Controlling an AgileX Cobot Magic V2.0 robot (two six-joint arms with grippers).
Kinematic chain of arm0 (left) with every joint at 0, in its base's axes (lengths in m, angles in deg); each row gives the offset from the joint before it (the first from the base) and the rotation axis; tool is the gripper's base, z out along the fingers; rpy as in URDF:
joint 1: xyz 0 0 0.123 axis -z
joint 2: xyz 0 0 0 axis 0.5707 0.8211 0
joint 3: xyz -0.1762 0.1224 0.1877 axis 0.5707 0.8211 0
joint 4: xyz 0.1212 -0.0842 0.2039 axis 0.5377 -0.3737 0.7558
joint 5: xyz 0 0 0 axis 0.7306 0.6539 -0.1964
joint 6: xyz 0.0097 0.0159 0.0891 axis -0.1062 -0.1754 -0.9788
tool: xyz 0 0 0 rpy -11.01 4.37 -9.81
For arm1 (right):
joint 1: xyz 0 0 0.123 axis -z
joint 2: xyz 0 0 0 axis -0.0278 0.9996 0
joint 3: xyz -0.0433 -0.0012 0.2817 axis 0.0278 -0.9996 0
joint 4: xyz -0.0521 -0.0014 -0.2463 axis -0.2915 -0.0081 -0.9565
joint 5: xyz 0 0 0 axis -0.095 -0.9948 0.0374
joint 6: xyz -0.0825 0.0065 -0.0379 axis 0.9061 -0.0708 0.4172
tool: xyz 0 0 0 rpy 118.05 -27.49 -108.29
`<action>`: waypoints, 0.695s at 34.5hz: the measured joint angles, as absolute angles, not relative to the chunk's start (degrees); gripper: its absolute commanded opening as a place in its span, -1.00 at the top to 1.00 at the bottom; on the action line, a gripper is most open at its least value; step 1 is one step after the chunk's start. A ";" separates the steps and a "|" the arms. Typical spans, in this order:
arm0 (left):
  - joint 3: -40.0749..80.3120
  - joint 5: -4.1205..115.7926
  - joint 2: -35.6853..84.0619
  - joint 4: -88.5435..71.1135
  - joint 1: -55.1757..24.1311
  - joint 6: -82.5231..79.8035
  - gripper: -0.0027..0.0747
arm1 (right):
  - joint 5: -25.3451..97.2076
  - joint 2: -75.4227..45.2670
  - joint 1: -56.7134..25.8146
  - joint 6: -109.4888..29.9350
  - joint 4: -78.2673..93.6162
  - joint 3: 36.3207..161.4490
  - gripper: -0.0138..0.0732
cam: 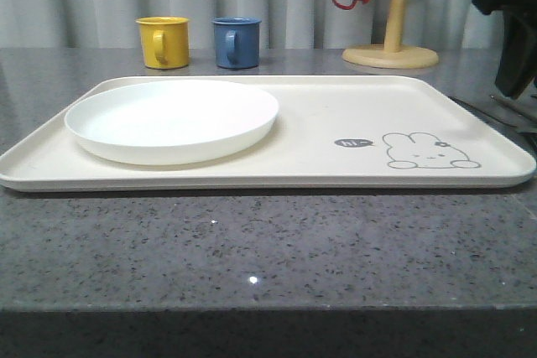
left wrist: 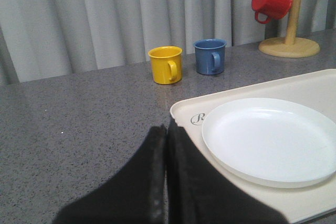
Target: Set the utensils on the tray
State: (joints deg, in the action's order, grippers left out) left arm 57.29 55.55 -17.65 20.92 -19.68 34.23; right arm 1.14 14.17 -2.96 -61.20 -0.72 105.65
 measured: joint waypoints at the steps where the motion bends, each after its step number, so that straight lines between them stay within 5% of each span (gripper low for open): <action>1: 57.29 55.55 -17.65 20.92 -19.68 34.23 0.98 | 1.14 14.72 -2.96 -61.20 -0.72 105.78 -0.14; 19: 57.29 55.55 -17.65 20.92 -19.68 34.23 0.98 | 3.86 19.67 -2.96 -61.20 -0.24 106.12 -0.14; 24: 57.29 55.55 -17.65 20.92 -19.68 34.23 0.98 | 3.99 20.21 -2.96 -61.20 -0.20 106.22 0.00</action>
State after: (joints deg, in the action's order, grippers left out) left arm 57.29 55.55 -17.65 20.92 -19.68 34.23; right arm 3.99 20.21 -2.96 -61.20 -0.20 106.22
